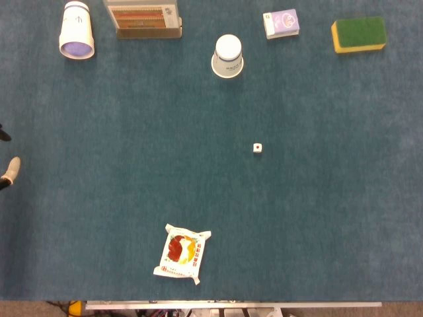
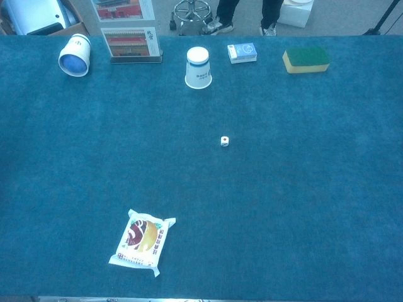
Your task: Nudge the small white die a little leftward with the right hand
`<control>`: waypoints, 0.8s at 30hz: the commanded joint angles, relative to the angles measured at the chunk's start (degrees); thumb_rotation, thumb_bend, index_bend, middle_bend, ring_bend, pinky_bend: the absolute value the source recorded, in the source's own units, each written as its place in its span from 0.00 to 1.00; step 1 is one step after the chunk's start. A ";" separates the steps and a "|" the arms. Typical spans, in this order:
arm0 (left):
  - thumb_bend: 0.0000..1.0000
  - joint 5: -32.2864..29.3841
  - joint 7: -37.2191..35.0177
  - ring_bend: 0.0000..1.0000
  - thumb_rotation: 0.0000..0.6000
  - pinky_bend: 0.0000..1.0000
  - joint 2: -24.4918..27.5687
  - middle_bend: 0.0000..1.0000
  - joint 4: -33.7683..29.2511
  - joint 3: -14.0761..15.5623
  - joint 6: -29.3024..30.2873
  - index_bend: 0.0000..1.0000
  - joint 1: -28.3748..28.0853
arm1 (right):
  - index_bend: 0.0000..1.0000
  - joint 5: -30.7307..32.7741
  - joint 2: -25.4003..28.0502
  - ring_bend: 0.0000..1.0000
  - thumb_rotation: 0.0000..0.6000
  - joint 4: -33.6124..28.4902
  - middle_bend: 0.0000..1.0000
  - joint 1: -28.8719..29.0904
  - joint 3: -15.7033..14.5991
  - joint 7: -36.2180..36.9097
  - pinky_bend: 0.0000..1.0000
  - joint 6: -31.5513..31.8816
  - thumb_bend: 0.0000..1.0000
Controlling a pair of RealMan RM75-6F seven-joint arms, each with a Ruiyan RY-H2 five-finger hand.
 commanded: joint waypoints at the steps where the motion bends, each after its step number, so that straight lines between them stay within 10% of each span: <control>1: 0.25 0.07 -0.02 0.24 1.00 0.43 0.05 0.35 -0.02 0.37 0.46 0.44 0.50 | 0.38 -0.32 -0.28 0.35 1.00 0.37 0.35 0.65 -0.09 0.14 0.52 -0.83 0.63; 24: 0.25 1.50 -0.32 0.24 1.00 0.43 -0.25 0.35 -0.05 0.63 2.74 0.44 1.77 | 0.38 -2.00 0.15 0.35 1.00 0.56 0.35 3.89 -0.05 -0.26 0.52 -3.37 0.63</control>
